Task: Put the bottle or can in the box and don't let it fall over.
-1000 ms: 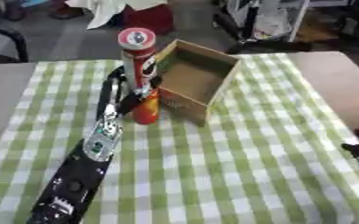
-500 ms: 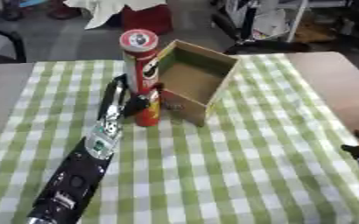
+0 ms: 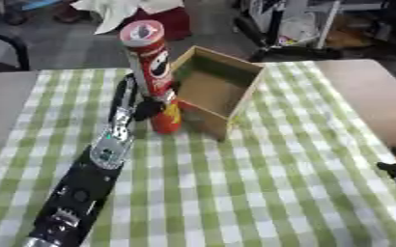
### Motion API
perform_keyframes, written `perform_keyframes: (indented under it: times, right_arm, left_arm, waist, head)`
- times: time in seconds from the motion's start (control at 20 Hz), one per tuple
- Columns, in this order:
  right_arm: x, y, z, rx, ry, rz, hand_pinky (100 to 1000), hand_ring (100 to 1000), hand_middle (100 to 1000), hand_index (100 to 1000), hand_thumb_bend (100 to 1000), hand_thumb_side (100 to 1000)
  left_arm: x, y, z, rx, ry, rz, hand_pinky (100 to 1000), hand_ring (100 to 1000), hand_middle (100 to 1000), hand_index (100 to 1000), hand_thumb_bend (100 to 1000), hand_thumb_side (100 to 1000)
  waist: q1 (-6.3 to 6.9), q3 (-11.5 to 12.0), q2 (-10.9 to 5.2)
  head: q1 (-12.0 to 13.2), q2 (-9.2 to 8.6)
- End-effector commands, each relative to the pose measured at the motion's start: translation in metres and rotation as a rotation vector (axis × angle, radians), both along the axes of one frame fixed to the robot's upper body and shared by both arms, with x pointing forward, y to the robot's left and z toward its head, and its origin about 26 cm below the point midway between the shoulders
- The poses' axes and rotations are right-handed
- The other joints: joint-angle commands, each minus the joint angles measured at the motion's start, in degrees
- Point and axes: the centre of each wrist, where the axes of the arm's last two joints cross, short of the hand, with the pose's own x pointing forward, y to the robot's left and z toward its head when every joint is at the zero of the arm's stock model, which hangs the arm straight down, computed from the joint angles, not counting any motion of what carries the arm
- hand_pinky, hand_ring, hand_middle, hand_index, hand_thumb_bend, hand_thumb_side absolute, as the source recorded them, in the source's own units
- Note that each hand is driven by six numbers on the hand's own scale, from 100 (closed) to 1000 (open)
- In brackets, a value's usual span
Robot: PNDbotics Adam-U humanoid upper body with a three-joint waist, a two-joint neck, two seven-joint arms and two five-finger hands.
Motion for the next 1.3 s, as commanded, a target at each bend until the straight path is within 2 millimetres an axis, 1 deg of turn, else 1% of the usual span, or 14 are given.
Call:
perform_keyframes:
  times: [0.05, 0.2, 0.35, 0.4, 0.6, 0.65, 0.7, 0.75, 0.8, 0.85, 0.9, 0.95, 1.05, 1.3]
  right_arm:
    - [0.004, 0.0, 0.007, -0.009, -0.024, 0.016, 984, 856, 1000, 931, 100, 594]
    - [0.006, 0.003, 0.009, -0.006, -0.03, 0.031, 983, 856, 1000, 931, 100, 594]
    - [0.011, 0.01, 0.012, 0.003, -0.047, 0.053, 983, 856, 1000, 931, 100, 593]
    - [0.013, 0.012, 0.014, 0.006, -0.054, 0.063, 983, 856, 1000, 931, 100, 593]
    - [0.025, 0.026, 0.026, 0.017, -0.094, 0.118, 983, 855, 1000, 931, 100, 593]
    - [0.028, 0.029, 0.028, 0.019, -0.102, 0.131, 983, 855, 1000, 931, 100, 595]
    - [0.03, 0.032, 0.031, 0.021, -0.11, 0.145, 983, 855, 1000, 931, 100, 593]
    - [0.032, 0.035, 0.033, 0.022, -0.116, 0.158, 983, 855, 1000, 931, 100, 593]
    - [0.033, 0.036, 0.034, 0.024, -0.119, 0.165, 983, 855, 1000, 931, 100, 593]
    - [0.034, 0.037, 0.035, 0.024, -0.121, 0.169, 983, 855, 1000, 931, 100, 594]
    - [0.034, 0.037, 0.035, 0.024, -0.12, 0.171, 983, 855, 1000, 931, 100, 594]
    - [0.034, 0.037, 0.035, 0.023, -0.119, 0.172, 983, 855, 1000, 931, 100, 595]
    - [0.033, 0.036, 0.035, 0.019, -0.116, 0.172, 983, 855, 1000, 931, 100, 595]
    - [0.029, 0.028, 0.032, 0.005, -0.104, 0.142, 983, 855, 1000, 930, 100, 596]
  left_arm:
    - [0.007, 0.004, 0.047, -0.02, -0.12, 0.01, 872, 486, 434, 597, 118, 428]
    - [0.013, 0.003, 0.069, -0.021, -0.176, 0.026, 868, 487, 435, 599, 123, 423]
    - [0.021, 0.002, 0.082, -0.009, -0.214, 0.052, 864, 496, 444, 609, 146, 435]
    - [0.023, 0.003, 0.084, -0.003, -0.219, 0.064, 864, 496, 444, 609, 146, 435]
    - [0.032, 0.003, 0.08, 0.054, -0.224, 0.09, 850, 536, 479, 647, 251, 481]
    - [0.033, 0.003, 0.078, 0.075, -0.227, 0.088, 861, 607, 548, 696, 435, 472]
    - [0.033, 0.004, 0.075, 0.099, -0.231, 0.086, 864, 643, 586, 716, 431, 542]
    - [0.034, 0.005, 0.071, 0.123, -0.228, 0.087, 878, 821, 751, 814, 632, 641]
    - [0.034, 0.006, 0.068, 0.153, -0.221, 0.084, 886, 877, 809, 873, 739, 699]
    - [0.034, 0.007, 0.066, 0.18, -0.221, 0.085, 919, 961, 907, 959, 964, 837]
    - [0.034, 0.009, 0.064, 0.207, -0.219, 0.089, 927, 987, 937, 981, 1000, 881]
    - [0.034, 0.011, 0.062, 0.232, -0.211, 0.093, 942, 1000, 976, 1000, 1000, 929]
    - [0.033, 0.017, 0.061, 0.271, -0.198, 0.108, 950, 1000, 998, 1000, 1000, 990]
    - [0.025, 0.041, 0.071, 0.316, -0.226, 0.145, 945, 1000, 1000, 1000, 1000, 1000]
  waist:
    - [-0.03, -0.4, -0.68]
    - [-0.16, -1.5, -0.28]
    - [-0.5, -3.6, 0.52]
    - [-0.55, -4.4, 0.8]
    - [-0.45, -8.4, 2.48]
    - [-0.36, -9.2, 2.85]
    - [-0.25, -10.0, 3.21]
    - [-0.15, -10.7, 3.5]
    - [-0.05, -11.0, 3.66]
    - [0.07, -11.1, 3.73]
    - [0.2, -11.1, 3.76]
    - [0.33, -11.0, 3.75]
    - [0.54, -10.6, 3.6]
    - [0.92, -8.3, 2.89]
  head:
    - [0.5, -0.79]
    - [1.6, -1.18]
    - [3.3, -2.18]
    - [4.0, -2.58]
    - [7.1, -4.97]
    - [7.7, -5.43]
    - [8.4, -5.89]
    - [9.0, -6.28]
    - [9.3, -6.48]
    - [9.5, -6.55]
    - [9.4, -6.6]
    - [9.4, -6.57]
    - [9.2, -6.43]
    - [7.4, -5.94]
